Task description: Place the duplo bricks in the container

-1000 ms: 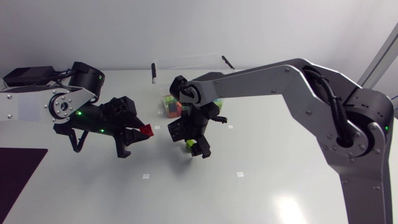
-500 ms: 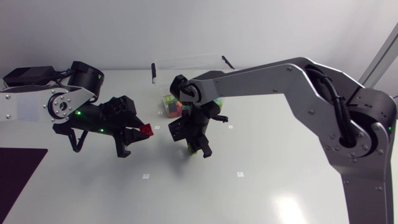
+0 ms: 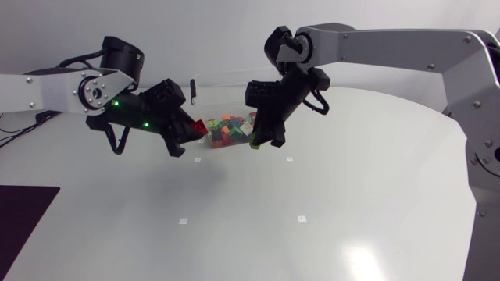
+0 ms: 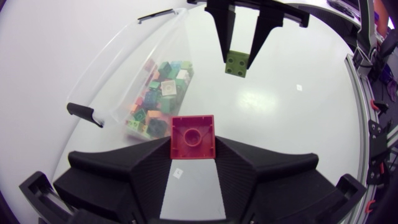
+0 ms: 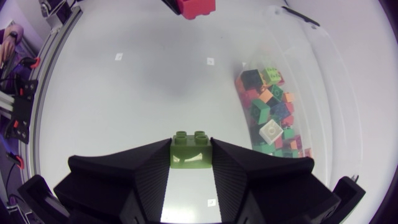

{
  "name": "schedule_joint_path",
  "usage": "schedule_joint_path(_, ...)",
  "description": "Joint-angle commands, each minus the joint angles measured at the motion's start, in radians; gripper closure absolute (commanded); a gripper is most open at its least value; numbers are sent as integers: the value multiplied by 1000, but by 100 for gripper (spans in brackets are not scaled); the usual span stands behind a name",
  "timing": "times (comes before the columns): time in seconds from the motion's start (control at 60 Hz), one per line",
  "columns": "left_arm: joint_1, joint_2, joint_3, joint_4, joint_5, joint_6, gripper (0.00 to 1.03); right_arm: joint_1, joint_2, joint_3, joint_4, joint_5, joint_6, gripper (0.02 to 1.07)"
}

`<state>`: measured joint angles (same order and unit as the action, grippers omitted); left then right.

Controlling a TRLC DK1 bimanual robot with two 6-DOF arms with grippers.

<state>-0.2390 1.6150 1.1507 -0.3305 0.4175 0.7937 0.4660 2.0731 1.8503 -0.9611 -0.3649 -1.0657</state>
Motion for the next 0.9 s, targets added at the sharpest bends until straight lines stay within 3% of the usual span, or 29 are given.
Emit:
schedule_joint_path(0.0,-6,65,98,8,0,-68,62,-21,-22,30,10,-37,76,82)
schedule_joint_path(0.2,4,175,273,22,0,-185,62,-61,-28,69,82,-103,208,82)
schedule_joint_path(0.6,17,293,383,248,-2,-447,62,-105,-51,87,357,-146,500,82)
schedule_joint_path(0.883,-8,344,388,424,-103,-577,62,-128,7,90,596,-134,713,82)
